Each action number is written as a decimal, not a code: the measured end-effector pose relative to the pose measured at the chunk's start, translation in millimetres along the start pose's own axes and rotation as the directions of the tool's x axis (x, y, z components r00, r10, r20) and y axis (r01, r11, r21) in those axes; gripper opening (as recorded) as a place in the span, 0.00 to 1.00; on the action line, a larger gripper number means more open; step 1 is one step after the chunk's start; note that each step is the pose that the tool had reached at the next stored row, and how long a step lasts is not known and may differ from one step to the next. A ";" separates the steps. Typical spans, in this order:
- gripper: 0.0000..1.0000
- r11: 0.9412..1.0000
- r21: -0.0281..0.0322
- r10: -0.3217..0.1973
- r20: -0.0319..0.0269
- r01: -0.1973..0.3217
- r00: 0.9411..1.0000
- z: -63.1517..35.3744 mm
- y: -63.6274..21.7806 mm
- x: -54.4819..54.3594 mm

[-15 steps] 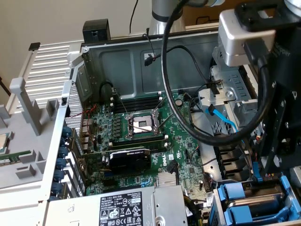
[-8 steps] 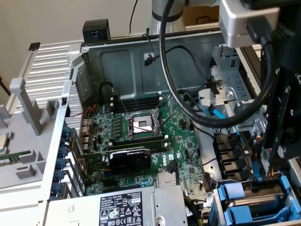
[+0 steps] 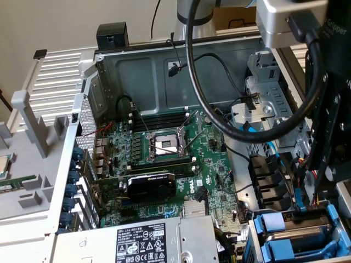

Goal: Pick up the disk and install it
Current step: 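Insert the second disk wire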

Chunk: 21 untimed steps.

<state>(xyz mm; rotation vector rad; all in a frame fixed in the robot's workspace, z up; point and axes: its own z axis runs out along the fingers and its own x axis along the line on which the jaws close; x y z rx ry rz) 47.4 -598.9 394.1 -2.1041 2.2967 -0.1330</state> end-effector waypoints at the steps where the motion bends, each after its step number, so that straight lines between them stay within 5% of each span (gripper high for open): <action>1: 0.31 1.000 0.000 0.000 0.000 0.000 1.000 0.0 0.0 0.0; 10: 0.31 1.000 0.000 -0.004 0.001 0.004 1.000 0.0 0.0 0.0; 13: 0.31 0.999 0.002 -0.051 0.006 0.051 0.999 -0.1 0.0 0.0; 21: 0.31 0.980 0.009 -0.197 0.019 0.197 0.980 0.0 0.0 0.0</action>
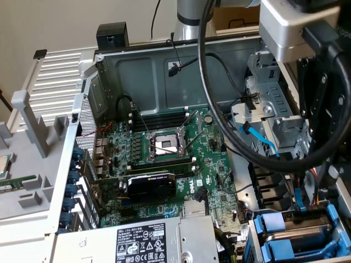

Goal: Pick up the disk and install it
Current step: 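Insert the second disk wire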

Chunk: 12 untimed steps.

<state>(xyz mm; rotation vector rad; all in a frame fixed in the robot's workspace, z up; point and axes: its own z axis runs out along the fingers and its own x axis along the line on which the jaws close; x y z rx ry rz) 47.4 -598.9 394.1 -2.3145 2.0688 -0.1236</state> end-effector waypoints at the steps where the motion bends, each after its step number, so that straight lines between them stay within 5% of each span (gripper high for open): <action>1: 0.31 1.000 0.001 -0.018 0.002 0.018 1.000 0.0 0.0 0.0; 7: 0.31 0.992 0.005 -0.126 0.010 0.126 0.992 0.0 0.0 0.0; 12: 0.31 0.976 0.010 -0.216 0.016 0.216 0.976 0.0 0.0 0.0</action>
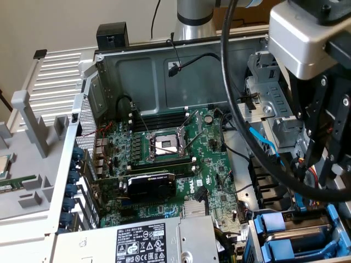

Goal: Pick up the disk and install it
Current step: 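Insert the second disk wire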

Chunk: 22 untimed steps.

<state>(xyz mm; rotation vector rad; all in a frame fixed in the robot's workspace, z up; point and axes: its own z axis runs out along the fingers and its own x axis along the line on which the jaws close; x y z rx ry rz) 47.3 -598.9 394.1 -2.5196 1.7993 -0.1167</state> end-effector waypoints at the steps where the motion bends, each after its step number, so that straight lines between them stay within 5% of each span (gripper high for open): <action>1: 0.31 1.000 0.001 -0.018 0.001 0.018 1.000 0.0 0.0 0.0; 7: 0.31 0.992 0.005 -0.127 0.010 0.127 0.992 0.0 0.0 0.0; 12: 0.31 0.976 0.010 -0.216 0.016 0.216 0.976 0.0 0.0 0.0; 16: 0.31 0.958 0.008 -0.287 0.012 0.287 0.958 0.0 0.3 -0.1; 22: 0.31 0.921 0.002 -0.390 0.003 0.390 0.921 -0.1 1.3 -0.4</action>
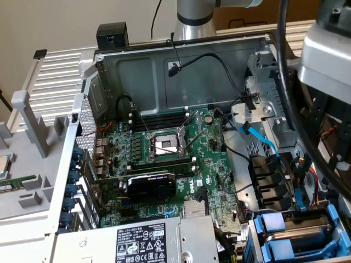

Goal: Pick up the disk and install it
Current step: 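Insert the second disk wire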

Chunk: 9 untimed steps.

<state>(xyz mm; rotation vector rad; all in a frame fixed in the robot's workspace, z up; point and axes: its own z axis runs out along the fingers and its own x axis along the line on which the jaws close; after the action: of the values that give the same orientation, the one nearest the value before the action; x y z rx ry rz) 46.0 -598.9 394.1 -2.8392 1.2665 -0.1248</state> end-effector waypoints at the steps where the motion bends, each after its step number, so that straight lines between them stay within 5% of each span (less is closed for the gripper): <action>1: 0.31 1.000 0.000 -0.018 0.000 0.018 1.000 0.0 0.1 -0.1; 9: 0.31 0.989 0.000 -0.147 0.001 0.147 0.989 0.0 0.4 -0.8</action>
<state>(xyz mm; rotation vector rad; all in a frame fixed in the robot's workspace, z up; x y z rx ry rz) 45.2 -598.6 394.1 -2.9301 1.0548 -0.1266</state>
